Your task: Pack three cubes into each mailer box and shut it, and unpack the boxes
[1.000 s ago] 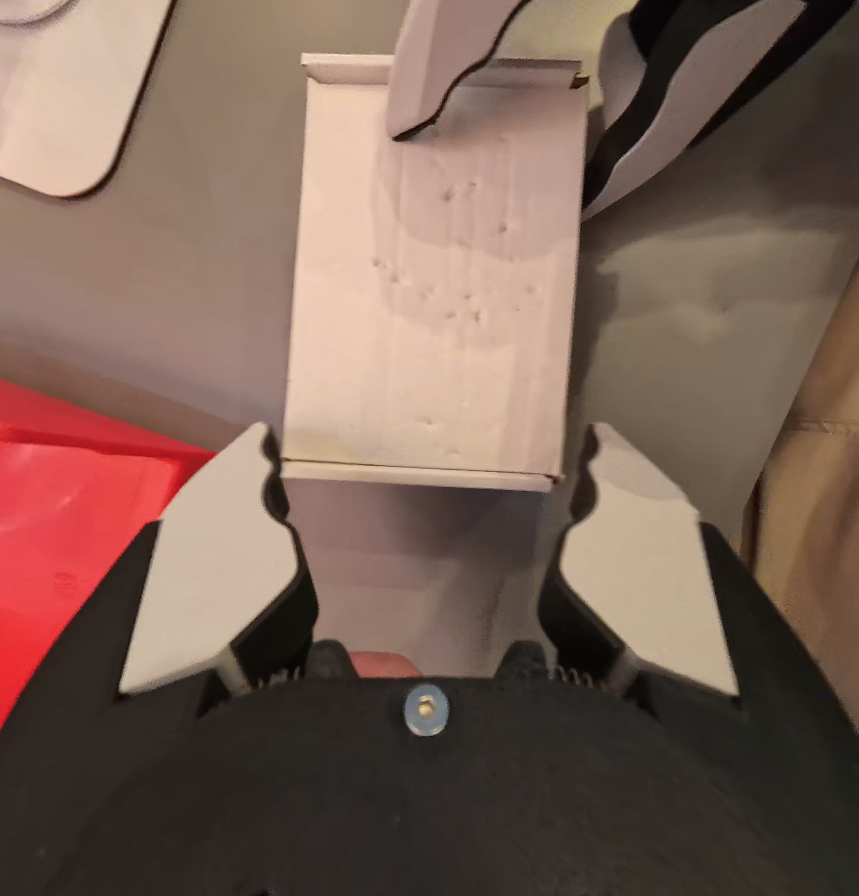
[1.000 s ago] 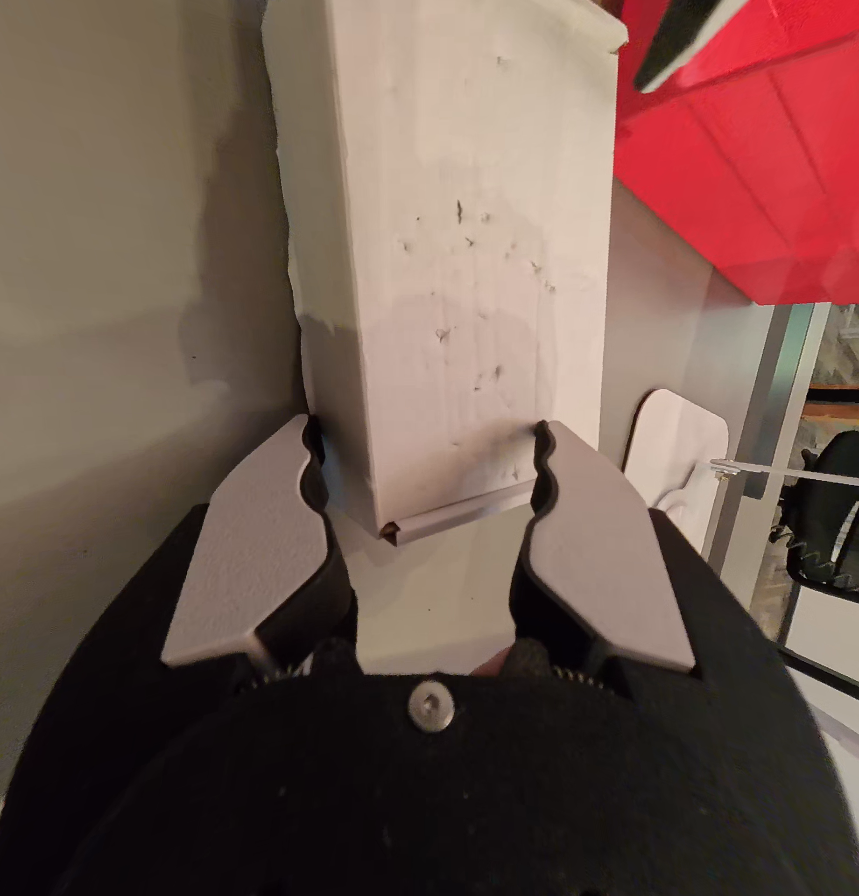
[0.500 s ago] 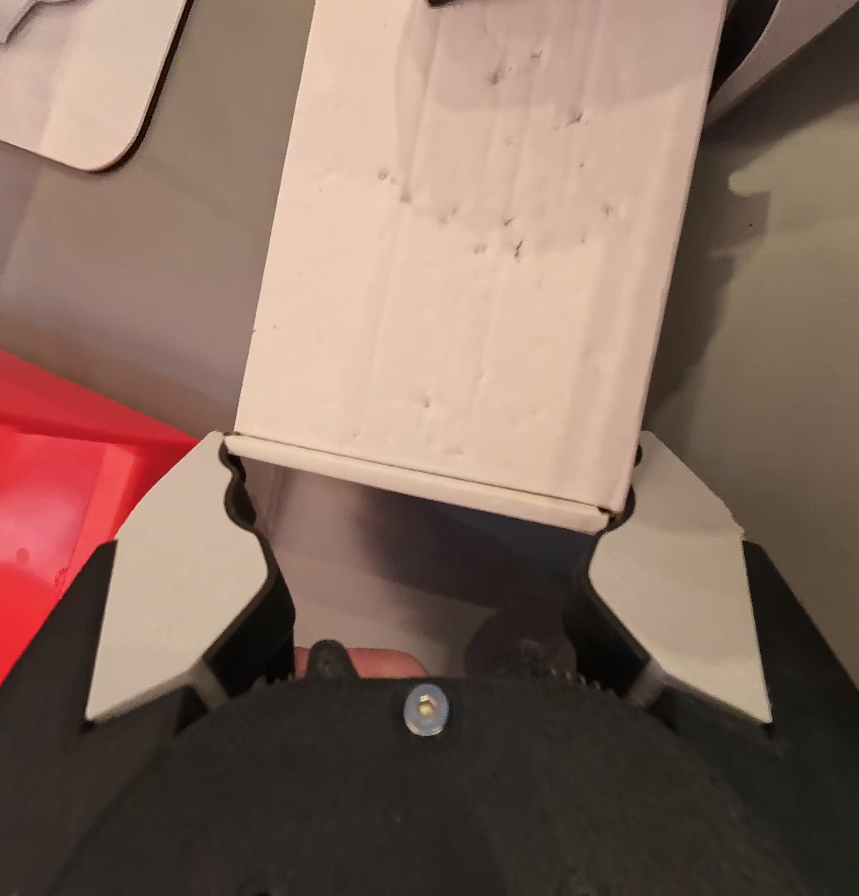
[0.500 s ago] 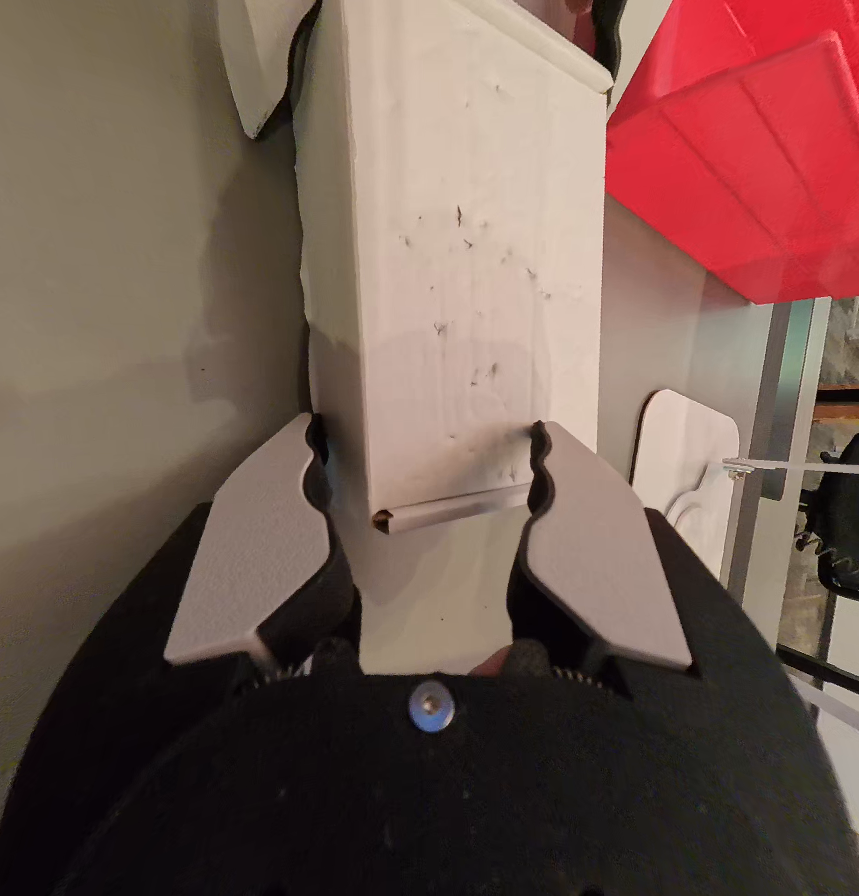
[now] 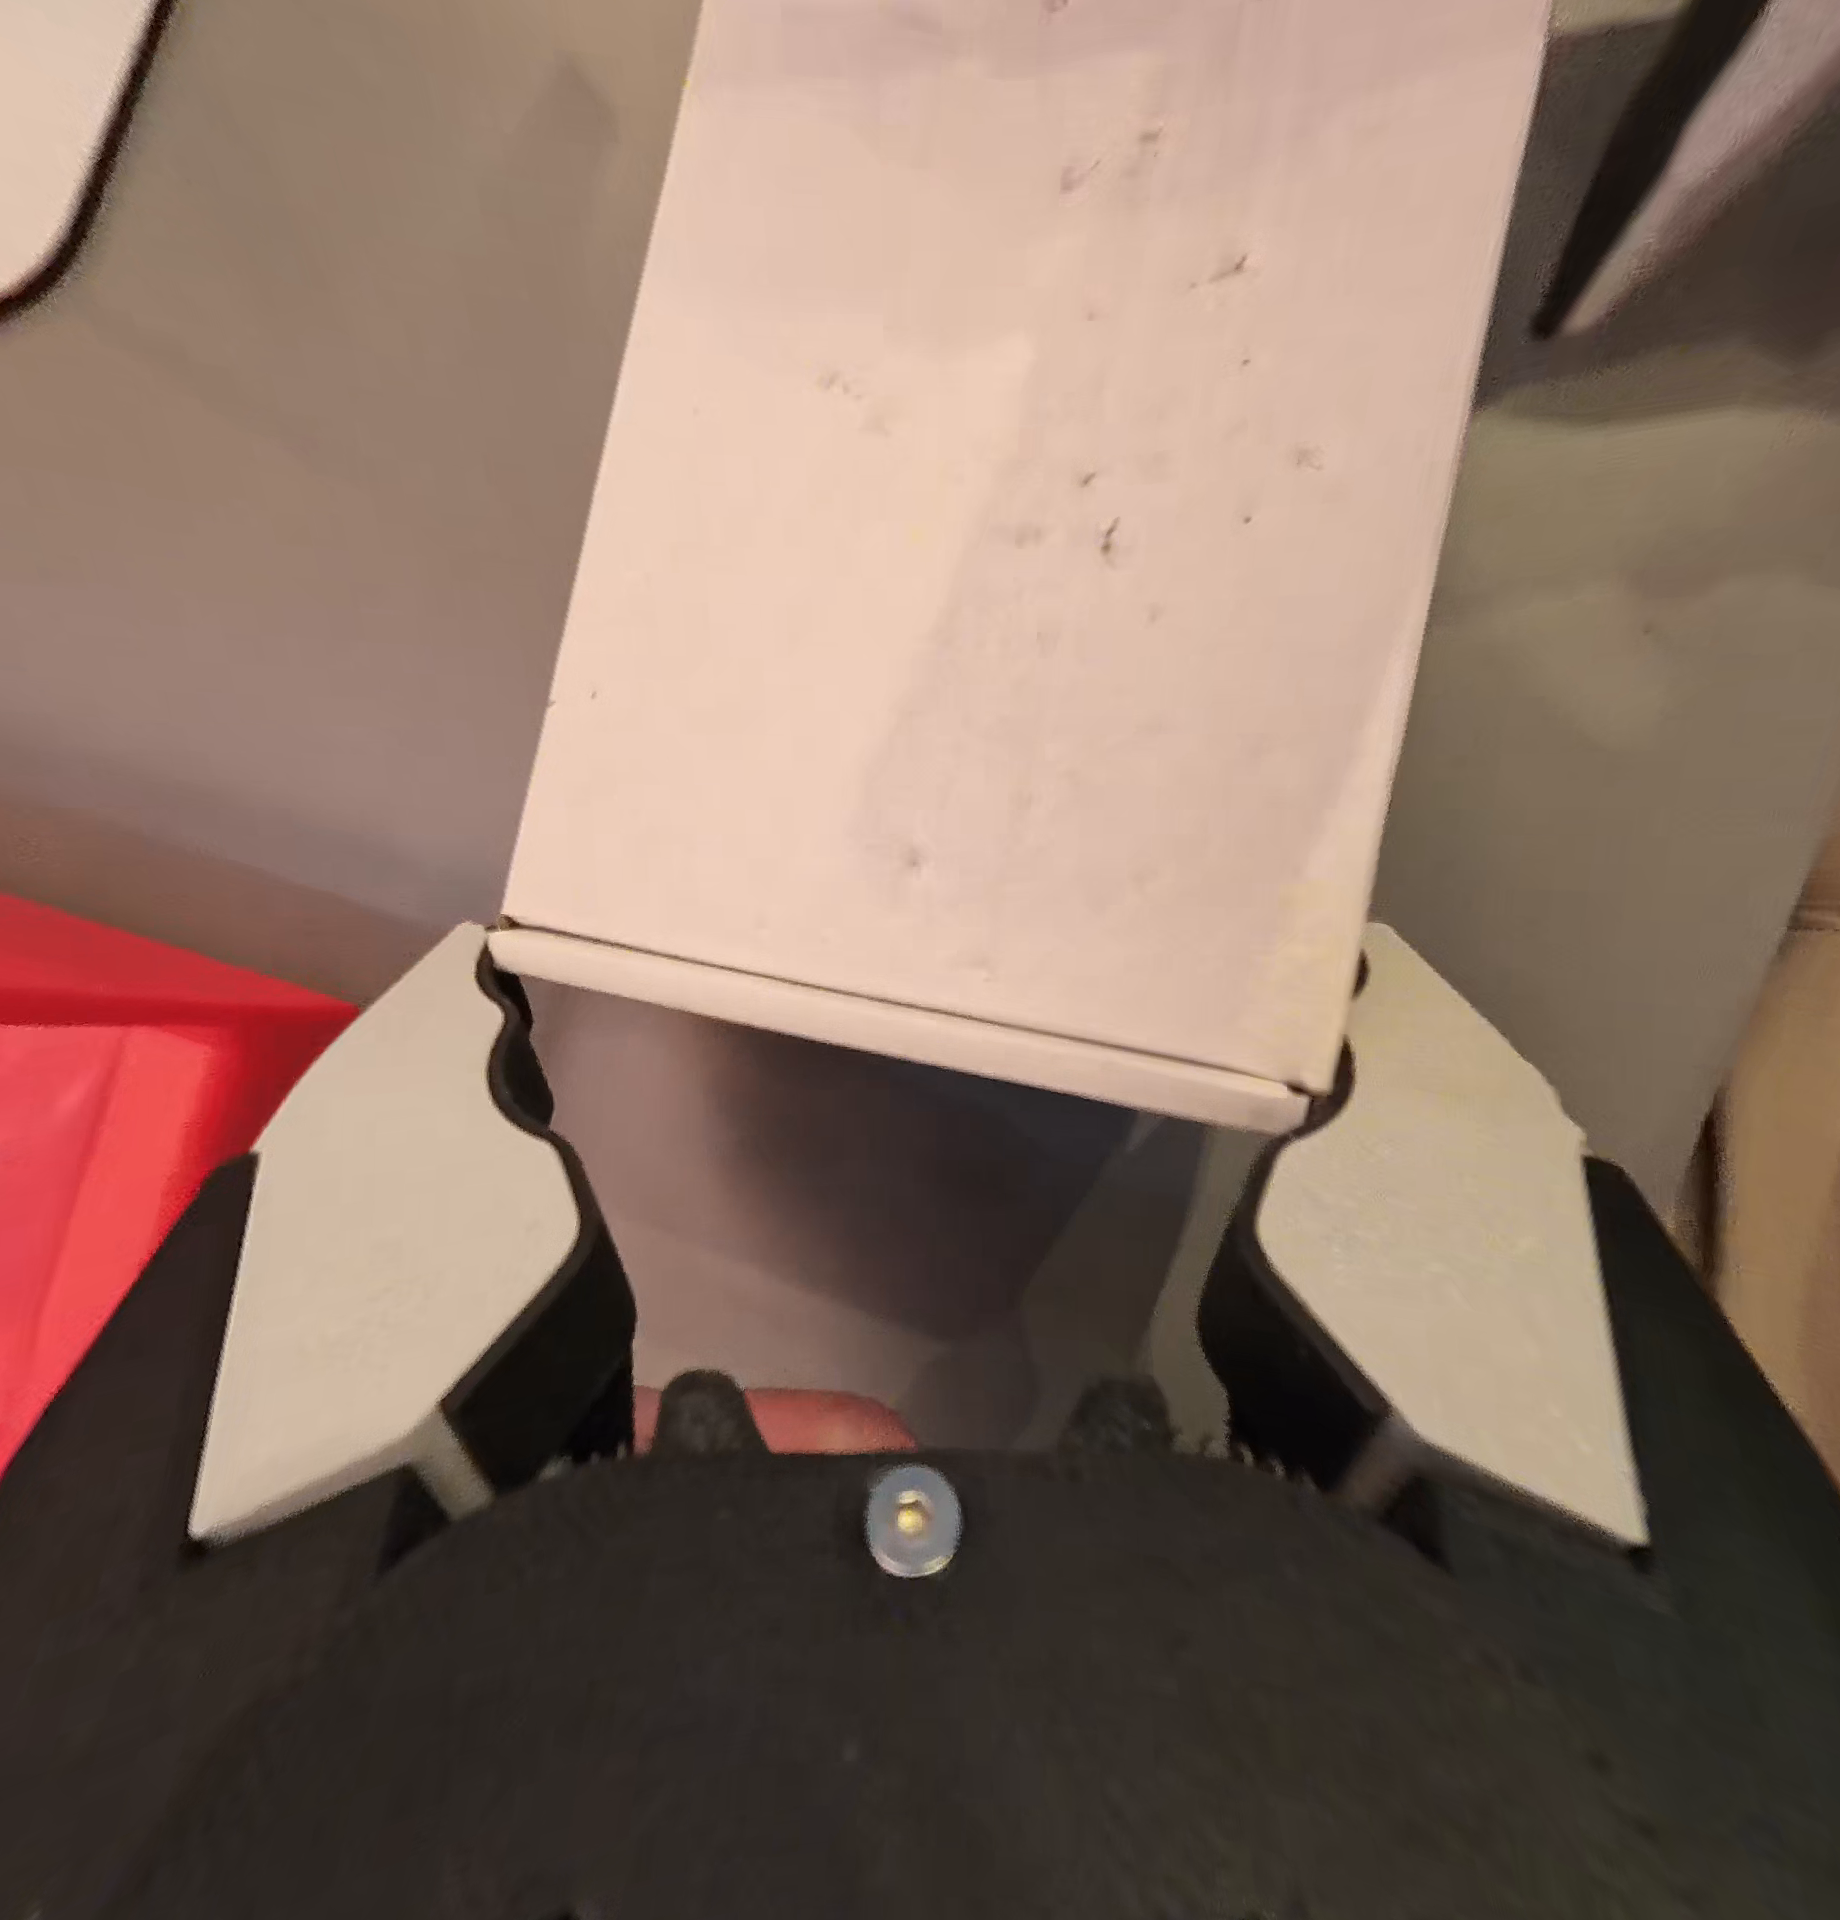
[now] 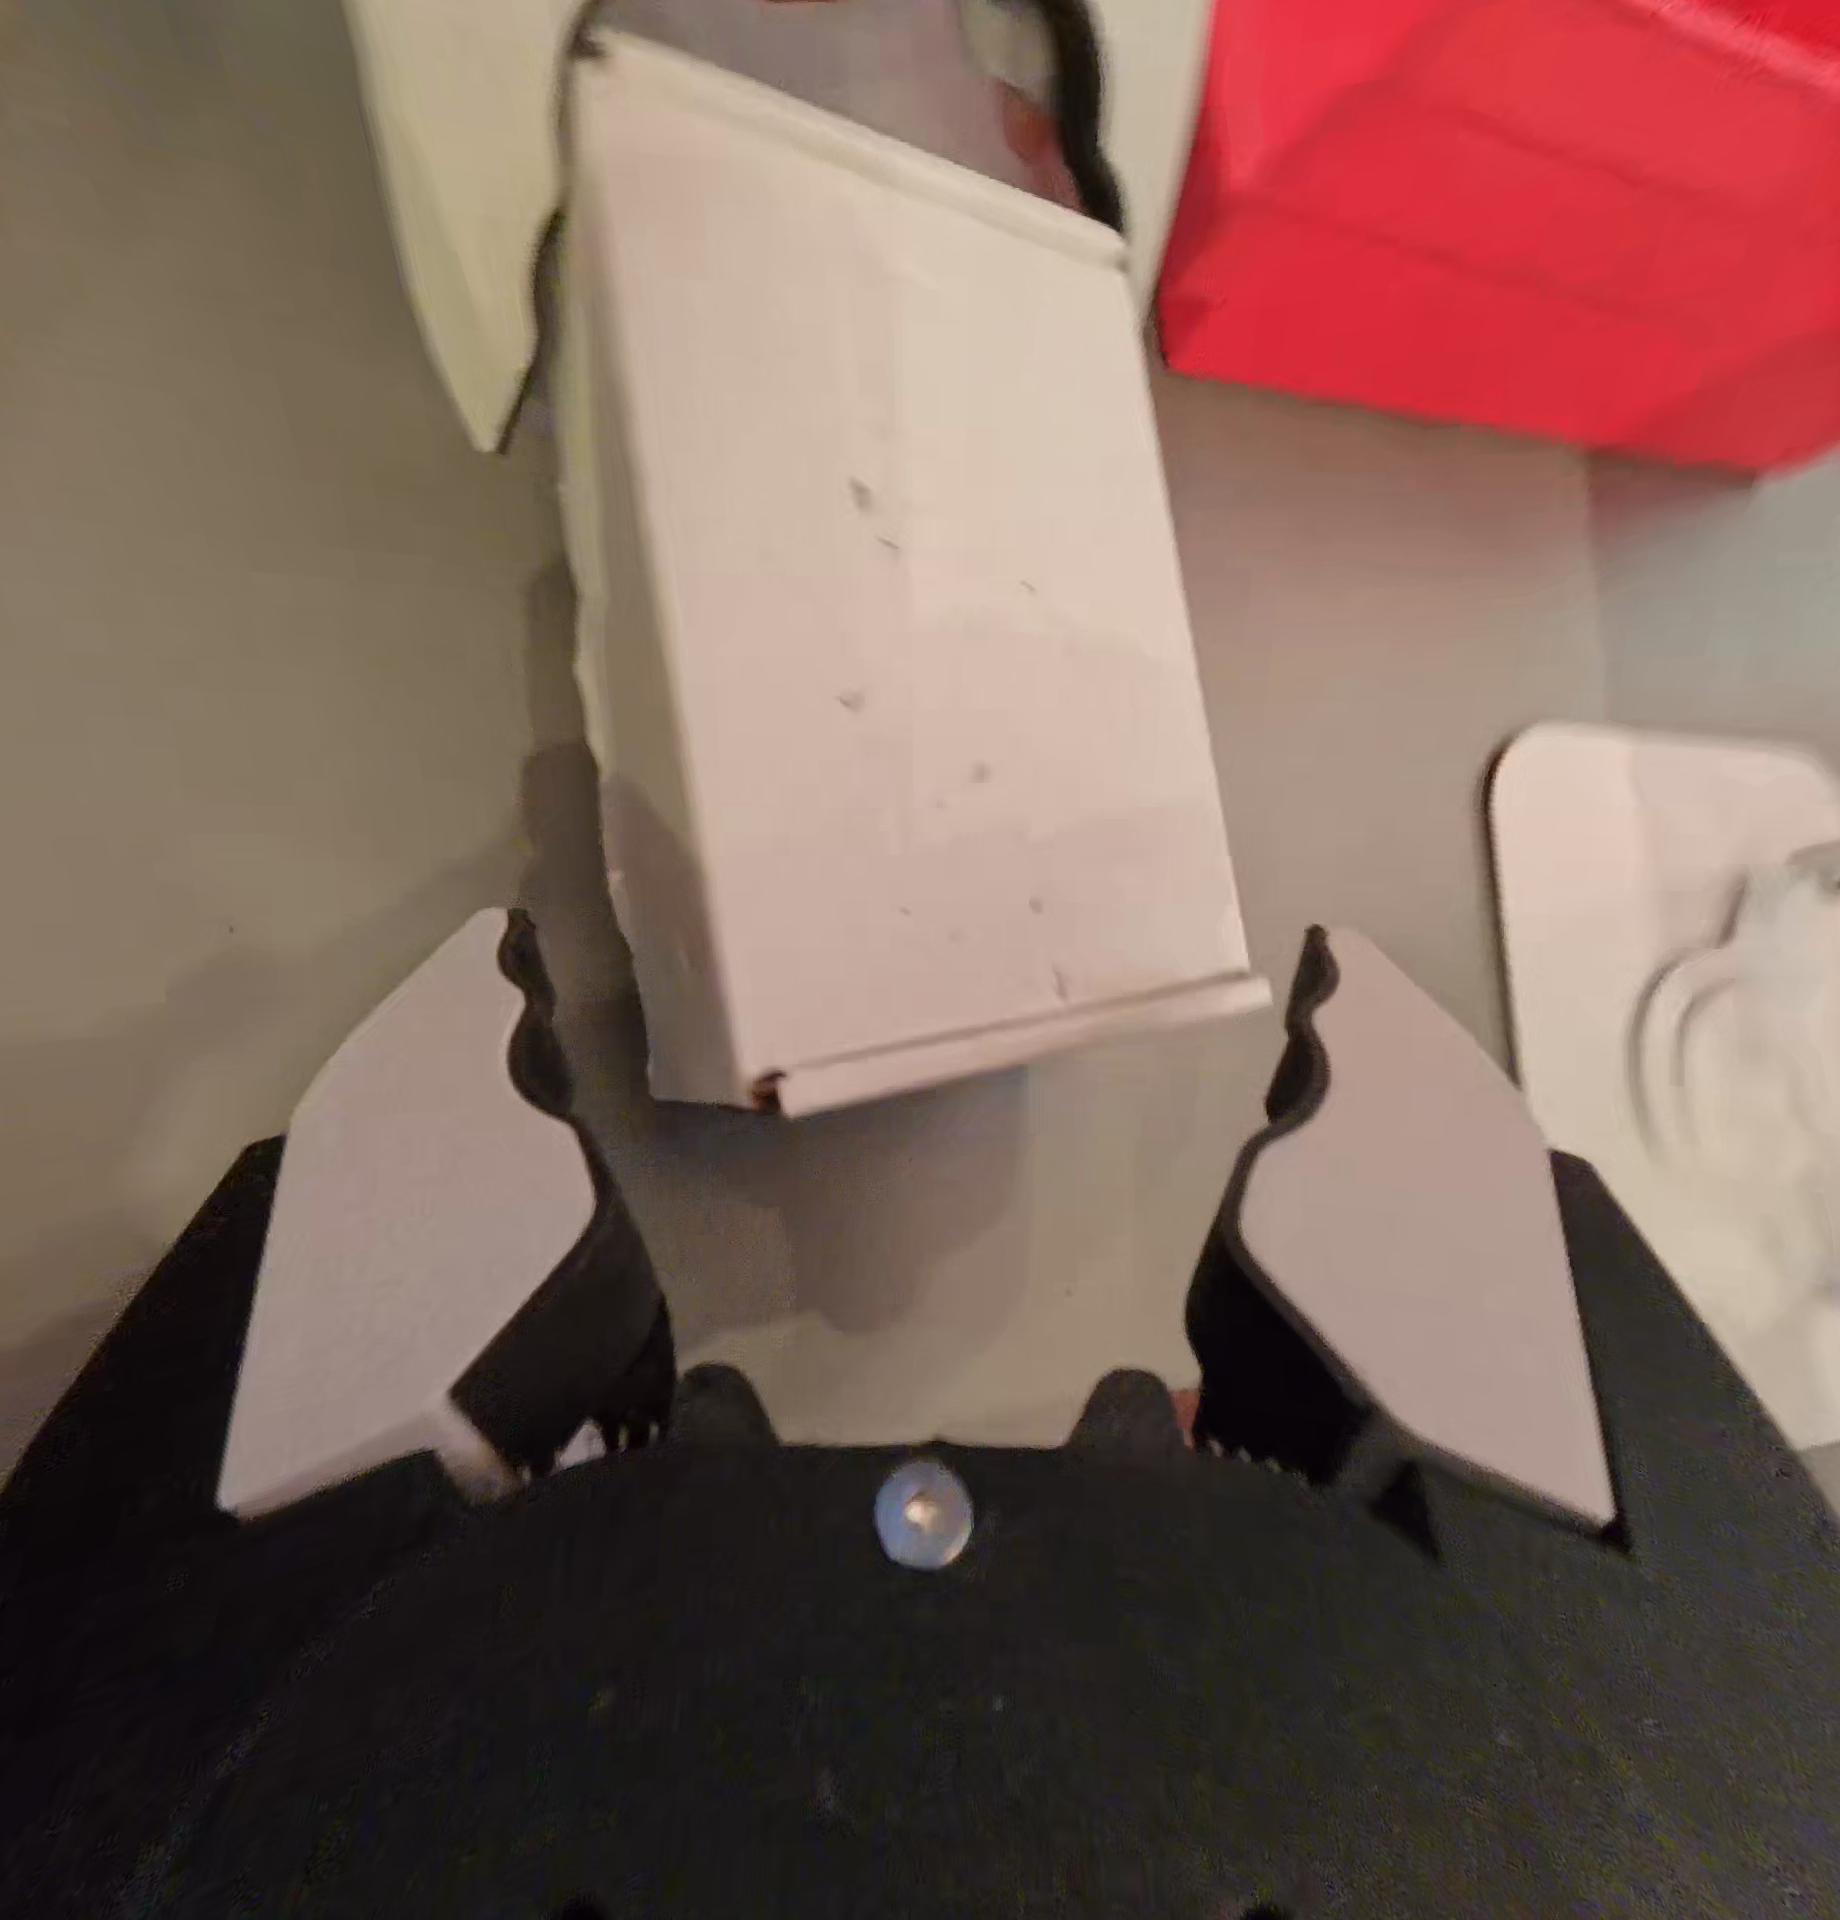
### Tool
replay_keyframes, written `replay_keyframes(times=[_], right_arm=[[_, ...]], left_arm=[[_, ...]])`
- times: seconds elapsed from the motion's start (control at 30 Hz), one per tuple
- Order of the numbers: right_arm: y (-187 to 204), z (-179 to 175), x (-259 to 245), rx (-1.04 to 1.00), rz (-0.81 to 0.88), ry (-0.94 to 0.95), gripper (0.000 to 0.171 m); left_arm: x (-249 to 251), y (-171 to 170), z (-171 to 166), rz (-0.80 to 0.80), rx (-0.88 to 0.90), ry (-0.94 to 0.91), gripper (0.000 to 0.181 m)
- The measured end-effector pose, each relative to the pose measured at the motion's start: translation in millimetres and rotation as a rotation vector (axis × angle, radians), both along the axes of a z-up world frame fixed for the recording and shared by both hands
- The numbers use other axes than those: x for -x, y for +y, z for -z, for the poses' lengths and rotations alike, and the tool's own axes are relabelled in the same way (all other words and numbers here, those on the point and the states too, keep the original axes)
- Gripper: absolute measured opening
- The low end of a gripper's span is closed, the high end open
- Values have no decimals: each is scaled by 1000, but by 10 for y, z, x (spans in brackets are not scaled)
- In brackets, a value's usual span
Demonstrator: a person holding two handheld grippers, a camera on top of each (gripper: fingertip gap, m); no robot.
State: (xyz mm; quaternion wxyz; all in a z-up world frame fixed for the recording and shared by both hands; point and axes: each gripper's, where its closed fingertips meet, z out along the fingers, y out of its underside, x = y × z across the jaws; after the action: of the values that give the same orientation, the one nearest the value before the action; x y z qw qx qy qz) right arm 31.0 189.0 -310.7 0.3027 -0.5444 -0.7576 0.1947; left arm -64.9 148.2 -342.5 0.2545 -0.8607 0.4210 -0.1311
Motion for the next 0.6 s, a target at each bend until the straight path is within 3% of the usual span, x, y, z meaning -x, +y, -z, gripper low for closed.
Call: replay_keyframes(times=[0.03,0.17,0.3,0.4,0.53,0.6], right_arm=[[58,-8,-23,37,43,13,133],[55,190,-68,172,107,-39,137],[-39,271,-74,260,88,-79,111],[-41,266,-77,295,98,-81,107],[-19,227,-107,258,100,-88,110],[38,89,-148,114,81,-77,111]], left_arm=[[-7,-26,12,7,19,-9,139],[-48,-66,3,17,51,-41,139],[-33,-41,3,-2,60,-55,139],[-35,-31,-3,-9,69,-72,138],[-45,-29,-12,-26,94,-75,138],[-70,-41,-39,-37,130,-113,138]])
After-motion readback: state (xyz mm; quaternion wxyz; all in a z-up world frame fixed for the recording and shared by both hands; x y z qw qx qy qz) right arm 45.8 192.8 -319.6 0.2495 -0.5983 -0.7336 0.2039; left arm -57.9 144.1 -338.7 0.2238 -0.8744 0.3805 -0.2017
